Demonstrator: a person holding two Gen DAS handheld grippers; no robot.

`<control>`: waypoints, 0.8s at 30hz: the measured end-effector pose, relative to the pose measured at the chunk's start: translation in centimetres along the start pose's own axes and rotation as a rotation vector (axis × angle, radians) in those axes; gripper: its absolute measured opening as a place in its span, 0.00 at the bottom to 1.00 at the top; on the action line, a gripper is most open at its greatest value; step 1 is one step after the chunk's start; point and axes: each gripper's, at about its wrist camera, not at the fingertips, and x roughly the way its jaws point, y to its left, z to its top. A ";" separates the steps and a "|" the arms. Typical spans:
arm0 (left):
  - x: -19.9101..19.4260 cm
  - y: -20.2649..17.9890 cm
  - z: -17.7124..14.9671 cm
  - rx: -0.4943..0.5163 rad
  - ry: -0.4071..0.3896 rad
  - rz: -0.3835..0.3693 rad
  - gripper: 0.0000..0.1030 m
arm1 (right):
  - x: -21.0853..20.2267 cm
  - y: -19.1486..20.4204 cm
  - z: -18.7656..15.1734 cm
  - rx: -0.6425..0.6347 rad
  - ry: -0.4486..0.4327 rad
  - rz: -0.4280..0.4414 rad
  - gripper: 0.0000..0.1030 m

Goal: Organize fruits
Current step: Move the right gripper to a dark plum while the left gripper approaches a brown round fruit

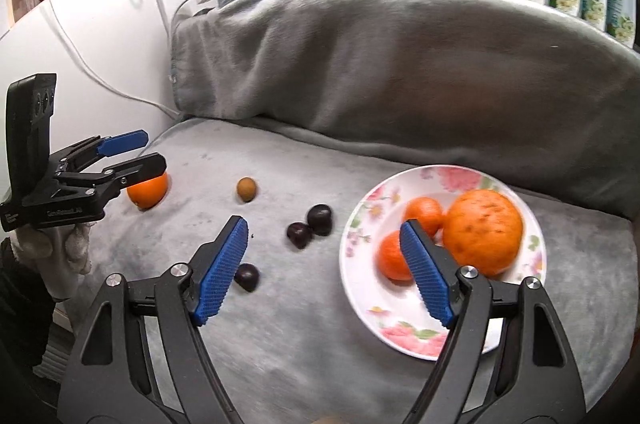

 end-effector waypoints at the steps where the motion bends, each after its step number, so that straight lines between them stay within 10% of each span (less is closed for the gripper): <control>1: 0.1 0.3 -0.1 -0.006 0.002 -0.001 0.79 | 0.4 0.3 -0.1 -0.003 0.008 0.009 0.73; 5: 0.8 1.0 -0.6 -0.028 0.019 -0.012 0.79 | 2.1 1.7 -0.5 0.007 0.043 0.024 0.72; 9: 1.7 1.0 -0.9 -0.032 0.043 -0.036 0.70 | 4.4 2.3 -0.9 0.051 0.097 0.034 0.46; 24: 5.7 0.5 -0.5 -0.056 0.115 -0.158 0.53 | 9.7 2.9 -0.9 0.112 0.184 -0.097 0.36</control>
